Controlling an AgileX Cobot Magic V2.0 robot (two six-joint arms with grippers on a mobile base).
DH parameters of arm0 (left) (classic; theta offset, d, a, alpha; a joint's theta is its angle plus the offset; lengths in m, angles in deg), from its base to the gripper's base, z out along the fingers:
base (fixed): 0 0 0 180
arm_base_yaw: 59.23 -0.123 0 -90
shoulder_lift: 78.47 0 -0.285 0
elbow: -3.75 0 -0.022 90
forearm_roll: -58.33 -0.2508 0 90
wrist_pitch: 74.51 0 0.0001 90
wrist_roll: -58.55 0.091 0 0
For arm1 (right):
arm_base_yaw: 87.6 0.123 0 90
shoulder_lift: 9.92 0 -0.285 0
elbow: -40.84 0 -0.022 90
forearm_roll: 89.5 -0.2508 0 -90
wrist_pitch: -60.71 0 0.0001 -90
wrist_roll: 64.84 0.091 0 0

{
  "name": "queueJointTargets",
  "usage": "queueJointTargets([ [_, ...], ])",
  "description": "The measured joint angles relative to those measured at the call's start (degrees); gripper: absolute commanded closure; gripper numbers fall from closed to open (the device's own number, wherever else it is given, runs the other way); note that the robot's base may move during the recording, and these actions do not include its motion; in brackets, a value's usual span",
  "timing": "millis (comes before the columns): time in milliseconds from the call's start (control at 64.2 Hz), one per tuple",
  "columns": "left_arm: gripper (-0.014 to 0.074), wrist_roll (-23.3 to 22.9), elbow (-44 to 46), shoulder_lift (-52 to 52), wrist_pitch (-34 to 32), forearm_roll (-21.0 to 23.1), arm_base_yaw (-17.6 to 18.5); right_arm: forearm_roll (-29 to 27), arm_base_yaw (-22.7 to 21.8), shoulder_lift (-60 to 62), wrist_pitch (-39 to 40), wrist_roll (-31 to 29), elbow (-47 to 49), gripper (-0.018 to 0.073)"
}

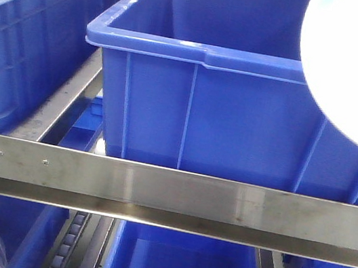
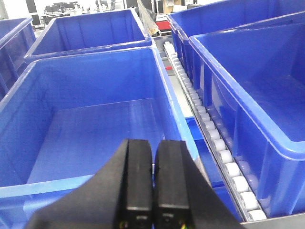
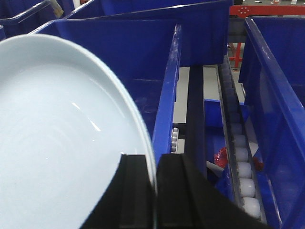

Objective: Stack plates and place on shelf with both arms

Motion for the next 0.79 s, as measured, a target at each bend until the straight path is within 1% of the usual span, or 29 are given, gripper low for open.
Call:
queueJointTargets([
  [296, 0.0513, 0.0, 0.0, 0.0, 0.0, 0.0, 0.0, 0.0, 0.0, 0.0, 1.13, 0.0, 0.24, 0.0503],
  [436, 0.0513, 0.0, 0.0, 0.0, 0.0, 0.0, 0.0, 0.0, 0.0, -2.37, -0.07, -0.1, 5.43, 0.0503],
  [545, 0.0513, 0.0, 0.0, 0.0, 0.0, 0.0, 0.0, 0.0, 0.0, -7.94, -1.16, -0.1, 11.48, 0.0503],
  [654, 0.0513, 0.0, 0.0, 0.0, 0.0, 0.0, 0.0, 0.0, 0.0, -16.61, -1.17, -0.1, 17.88, 0.0503],
  [794, 0.0513, 0.0, 0.0, 0.0, 0.0, 0.0, 0.0, 0.0, 1.6, -29.41, 2.97, -0.1, 26.32, 0.0503],
])
